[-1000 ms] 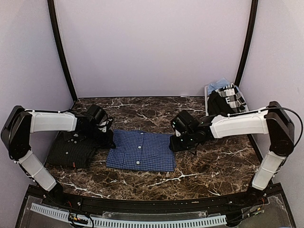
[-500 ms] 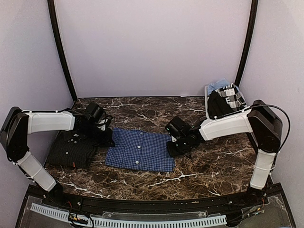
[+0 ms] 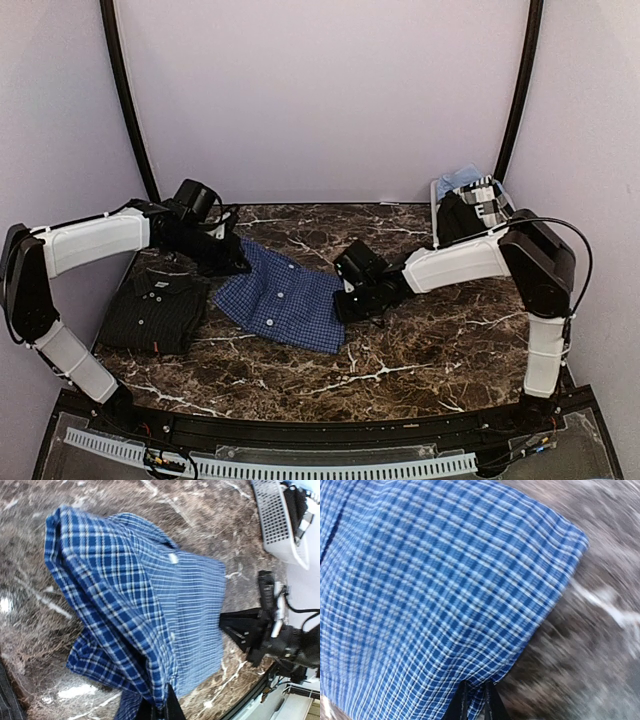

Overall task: Fold and stack the long sleeve shirts
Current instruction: Turn over the square-folded shirt at the center of the board.

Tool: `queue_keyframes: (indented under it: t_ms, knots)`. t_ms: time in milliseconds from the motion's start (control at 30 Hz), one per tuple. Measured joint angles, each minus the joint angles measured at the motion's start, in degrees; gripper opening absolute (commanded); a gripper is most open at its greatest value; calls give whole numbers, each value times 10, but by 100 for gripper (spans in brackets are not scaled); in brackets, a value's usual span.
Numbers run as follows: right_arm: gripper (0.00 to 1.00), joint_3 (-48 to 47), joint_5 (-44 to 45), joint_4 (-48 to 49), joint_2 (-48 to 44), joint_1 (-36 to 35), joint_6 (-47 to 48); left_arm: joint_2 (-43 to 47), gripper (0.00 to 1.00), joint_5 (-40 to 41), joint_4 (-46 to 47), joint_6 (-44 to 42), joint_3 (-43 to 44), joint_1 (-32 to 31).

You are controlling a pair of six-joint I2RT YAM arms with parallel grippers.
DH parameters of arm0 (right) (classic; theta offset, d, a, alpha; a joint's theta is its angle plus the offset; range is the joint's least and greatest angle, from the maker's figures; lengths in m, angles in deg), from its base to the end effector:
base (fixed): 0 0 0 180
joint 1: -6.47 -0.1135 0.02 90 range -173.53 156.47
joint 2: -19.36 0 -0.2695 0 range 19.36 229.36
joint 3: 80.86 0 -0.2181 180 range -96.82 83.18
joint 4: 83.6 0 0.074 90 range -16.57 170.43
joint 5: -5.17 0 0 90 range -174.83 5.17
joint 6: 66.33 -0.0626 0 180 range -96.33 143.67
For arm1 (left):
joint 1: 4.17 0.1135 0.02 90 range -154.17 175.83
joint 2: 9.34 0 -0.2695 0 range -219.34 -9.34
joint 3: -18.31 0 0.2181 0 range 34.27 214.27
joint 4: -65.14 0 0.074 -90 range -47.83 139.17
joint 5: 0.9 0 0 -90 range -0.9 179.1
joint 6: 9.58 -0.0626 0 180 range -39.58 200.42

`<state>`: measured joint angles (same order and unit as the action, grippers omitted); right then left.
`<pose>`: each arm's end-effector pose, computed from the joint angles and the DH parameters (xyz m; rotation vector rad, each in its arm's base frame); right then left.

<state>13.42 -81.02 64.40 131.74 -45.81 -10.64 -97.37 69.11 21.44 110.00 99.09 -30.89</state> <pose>0.2410 0.3048 0.1483 -0.3915 2.6349 0.4479 0.2680 -0.1588 0.2522 0.0967 2.5798 -0.8314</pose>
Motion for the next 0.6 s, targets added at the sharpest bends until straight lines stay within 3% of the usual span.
queue_keyframes:
  t_ms: [200, 367, 600]
  knots:
    - [13, -129, -62, 64, 110, -15, -13, -5, 0, -45, 5, 13, 88, -16]
    - [18, -221, -154, 148, 199, -24, -51, -45, 0, -89, 63, 76, 129, -63]
    - [21, -247, -263, 258, 252, -17, -121, -79, 0, -107, 151, 169, 120, -71]
